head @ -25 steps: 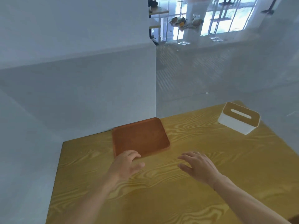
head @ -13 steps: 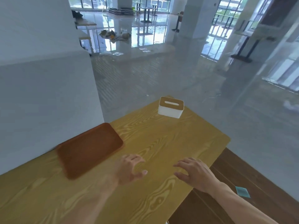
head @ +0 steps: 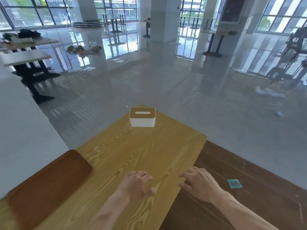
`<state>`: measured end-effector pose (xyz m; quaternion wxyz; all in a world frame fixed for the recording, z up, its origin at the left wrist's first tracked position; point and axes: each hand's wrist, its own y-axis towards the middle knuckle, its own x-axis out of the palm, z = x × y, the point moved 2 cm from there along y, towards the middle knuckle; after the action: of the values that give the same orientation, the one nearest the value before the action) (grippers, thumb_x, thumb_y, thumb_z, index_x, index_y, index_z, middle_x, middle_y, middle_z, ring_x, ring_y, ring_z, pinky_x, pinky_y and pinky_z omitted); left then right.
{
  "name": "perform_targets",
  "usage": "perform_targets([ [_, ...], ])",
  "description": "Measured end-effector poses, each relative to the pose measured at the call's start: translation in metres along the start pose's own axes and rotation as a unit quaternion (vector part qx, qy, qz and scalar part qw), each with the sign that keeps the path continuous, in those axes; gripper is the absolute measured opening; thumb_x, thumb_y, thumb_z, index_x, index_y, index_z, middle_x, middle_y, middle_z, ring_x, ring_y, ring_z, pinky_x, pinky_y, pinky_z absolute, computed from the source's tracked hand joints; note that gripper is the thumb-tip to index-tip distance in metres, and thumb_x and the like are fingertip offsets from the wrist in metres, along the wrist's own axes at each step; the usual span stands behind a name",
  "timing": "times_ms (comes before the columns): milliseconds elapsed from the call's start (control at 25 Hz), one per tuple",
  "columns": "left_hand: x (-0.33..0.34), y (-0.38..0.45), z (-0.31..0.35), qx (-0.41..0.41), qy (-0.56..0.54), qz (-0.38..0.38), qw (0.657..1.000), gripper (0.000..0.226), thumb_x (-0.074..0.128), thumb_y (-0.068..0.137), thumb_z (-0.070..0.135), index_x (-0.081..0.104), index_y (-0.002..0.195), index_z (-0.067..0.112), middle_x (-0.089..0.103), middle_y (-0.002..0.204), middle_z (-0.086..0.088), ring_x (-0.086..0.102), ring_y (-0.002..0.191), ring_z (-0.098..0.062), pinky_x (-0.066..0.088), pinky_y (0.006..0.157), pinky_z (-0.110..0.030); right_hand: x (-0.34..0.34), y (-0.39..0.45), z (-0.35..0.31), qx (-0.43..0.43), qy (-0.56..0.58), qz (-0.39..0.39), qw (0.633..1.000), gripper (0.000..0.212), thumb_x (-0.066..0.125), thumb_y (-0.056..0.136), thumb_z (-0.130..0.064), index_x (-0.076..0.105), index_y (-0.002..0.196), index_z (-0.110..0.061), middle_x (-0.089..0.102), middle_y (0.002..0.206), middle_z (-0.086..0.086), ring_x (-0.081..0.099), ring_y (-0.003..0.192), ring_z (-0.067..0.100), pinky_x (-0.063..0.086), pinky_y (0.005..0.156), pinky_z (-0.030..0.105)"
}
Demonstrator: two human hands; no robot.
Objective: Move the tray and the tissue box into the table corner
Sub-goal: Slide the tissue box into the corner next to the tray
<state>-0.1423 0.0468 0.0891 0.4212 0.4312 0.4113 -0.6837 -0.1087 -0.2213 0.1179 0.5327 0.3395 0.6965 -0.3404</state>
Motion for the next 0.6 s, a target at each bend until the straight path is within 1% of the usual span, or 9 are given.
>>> perform_targets([
  [120,-0.004,0.036,0.024,-0.007,0.030,-0.027,0.999,0.065,0.033,0.090,0.068,0.051,0.138,0.028,0.050,0.145,0.007,0.043,0.134,-0.011,0.028,0.113,-0.034,-0.005,0.003,0.044,-0.001,0.004,-0.001,1.000,0.049,0.038,0.094,-0.065,0.060,0.127,-0.036,0.065,0.127,-0.014,0.054,0.119,0.011,0.042,0.097,0.035],
  [240,-0.009,0.069,0.049,-0.028,0.039,-0.042,0.998,0.061,0.037,0.092,0.066,0.051,0.138,0.028,0.050,0.144,0.008,0.043,0.133,-0.012,0.028,0.112,-0.034,-0.012,0.006,0.085,-0.012,0.002,-0.018,1.000,0.050,0.036,0.095,-0.064,0.060,0.128,-0.035,0.064,0.127,-0.014,0.054,0.120,0.011,0.042,0.097,0.035],
  [360,-0.018,0.093,0.071,-0.050,0.044,-0.053,0.996,0.061,0.037,0.093,0.065,0.050,0.138,0.026,0.050,0.145,0.006,0.043,0.133,-0.013,0.029,0.111,-0.034,-0.021,0.015,0.119,-0.023,0.010,-0.030,0.999,0.051,0.034,0.095,-0.065,0.059,0.128,-0.036,0.065,0.123,-0.013,0.054,0.118,0.012,0.042,0.097,0.035],
  [480,-0.029,0.108,0.078,-0.088,0.040,-0.062,0.993,0.059,0.040,0.093,0.063,0.050,0.138,0.026,0.048,0.146,0.005,0.042,0.135,-0.015,0.029,0.113,-0.036,-0.031,0.031,0.145,-0.034,0.010,-0.039,0.999,0.050,0.035,0.095,-0.065,0.059,0.129,-0.036,0.065,0.122,-0.013,0.054,0.118,0.012,0.041,0.098,0.036],
  [600,-0.040,0.114,0.072,-0.127,0.044,-0.074,0.988,0.058,0.043,0.094,0.062,0.050,0.139,0.027,0.046,0.148,0.005,0.040,0.137,-0.016,0.028,0.113,-0.037,-0.037,0.050,0.161,-0.038,0.017,-0.044,0.998,0.049,0.038,0.095,-0.064,0.057,0.131,-0.036,0.064,0.126,-0.011,0.055,0.119,0.014,0.040,0.101,0.036],
])
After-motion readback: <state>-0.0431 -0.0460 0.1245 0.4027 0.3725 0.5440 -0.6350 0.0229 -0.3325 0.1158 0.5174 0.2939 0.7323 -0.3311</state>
